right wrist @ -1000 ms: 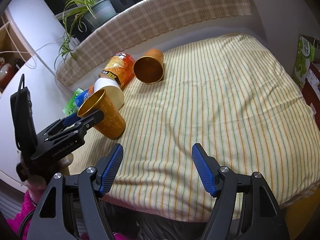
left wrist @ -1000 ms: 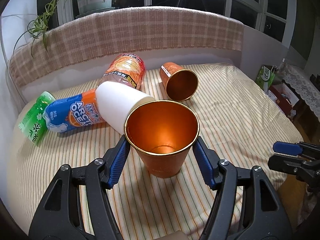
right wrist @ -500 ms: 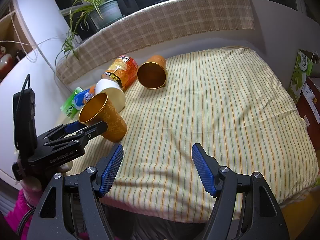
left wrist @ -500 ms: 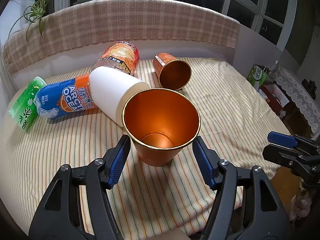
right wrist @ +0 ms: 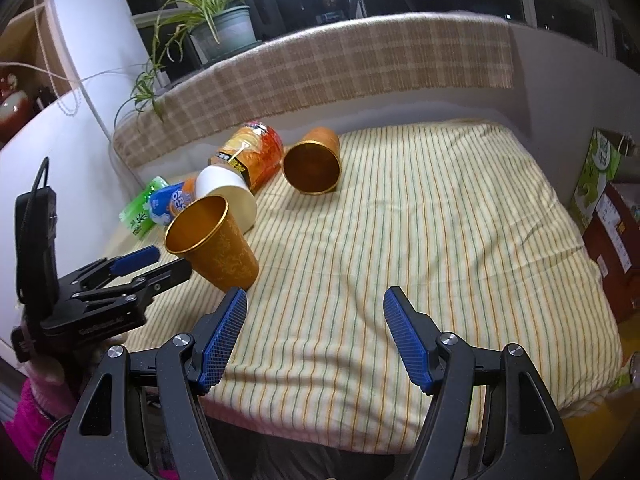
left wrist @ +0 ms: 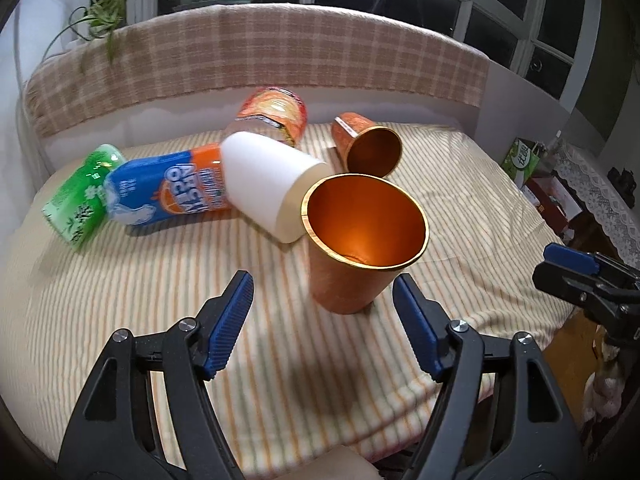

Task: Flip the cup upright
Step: 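Set the copper cup down upright and open the left tool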

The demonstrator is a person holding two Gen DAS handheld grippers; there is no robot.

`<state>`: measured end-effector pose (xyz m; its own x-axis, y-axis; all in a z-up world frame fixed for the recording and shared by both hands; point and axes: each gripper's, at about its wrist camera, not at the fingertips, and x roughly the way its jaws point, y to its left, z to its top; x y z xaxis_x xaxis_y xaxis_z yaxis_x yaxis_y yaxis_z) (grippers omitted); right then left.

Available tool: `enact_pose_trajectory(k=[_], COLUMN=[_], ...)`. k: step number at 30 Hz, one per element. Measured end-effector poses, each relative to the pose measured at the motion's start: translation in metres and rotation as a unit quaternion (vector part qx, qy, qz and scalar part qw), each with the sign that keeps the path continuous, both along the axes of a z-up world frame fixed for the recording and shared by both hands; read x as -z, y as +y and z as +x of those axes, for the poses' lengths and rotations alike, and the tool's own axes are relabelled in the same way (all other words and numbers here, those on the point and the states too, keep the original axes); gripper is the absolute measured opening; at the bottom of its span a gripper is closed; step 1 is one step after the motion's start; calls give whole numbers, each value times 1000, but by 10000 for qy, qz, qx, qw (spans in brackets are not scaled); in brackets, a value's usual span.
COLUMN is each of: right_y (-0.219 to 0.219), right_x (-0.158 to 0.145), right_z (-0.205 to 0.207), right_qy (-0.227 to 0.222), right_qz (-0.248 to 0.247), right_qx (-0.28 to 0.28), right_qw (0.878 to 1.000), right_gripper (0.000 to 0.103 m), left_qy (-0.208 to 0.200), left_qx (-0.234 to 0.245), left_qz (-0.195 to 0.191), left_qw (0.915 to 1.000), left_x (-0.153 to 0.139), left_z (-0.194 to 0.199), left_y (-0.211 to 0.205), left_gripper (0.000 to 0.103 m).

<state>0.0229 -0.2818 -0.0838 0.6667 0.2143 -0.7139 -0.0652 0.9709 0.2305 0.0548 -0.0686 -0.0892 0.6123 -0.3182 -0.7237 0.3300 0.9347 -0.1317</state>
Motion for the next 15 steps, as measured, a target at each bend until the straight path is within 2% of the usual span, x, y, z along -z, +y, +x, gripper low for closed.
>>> enact_pose_trajectory(k=[5, 8, 11, 13, 15], right_y=[6, 10, 15, 18, 19], right_x=[-7, -11, -15, -18, -21], right_z=[-3, -5, -8, -11, -13], right_qy=[-262, -446, -635, -774, -872], right_qz=[-184, -330, -466, -553, -623], right_qx=[27, 60, 107, 158, 206], right_qw=[9995, 9984, 9968, 9953, 9940], right_gripper=[71, 72, 79, 79, 81], left_qy=[-303, -674, -1117, -1316, -1473], left_qx=[-283, -486, -631, -711, -798], left_qz=[-48, -2, 123, 126, 117], left_qw=[9991, 9965, 9917, 9887, 9858], left_x=[-15, -29, -45, -53, -59], left_z=[-14, -26, -40, -47, -51], left_y=[17, 23, 25, 26, 27], left_gripper=[77, 84, 90, 98, 102])
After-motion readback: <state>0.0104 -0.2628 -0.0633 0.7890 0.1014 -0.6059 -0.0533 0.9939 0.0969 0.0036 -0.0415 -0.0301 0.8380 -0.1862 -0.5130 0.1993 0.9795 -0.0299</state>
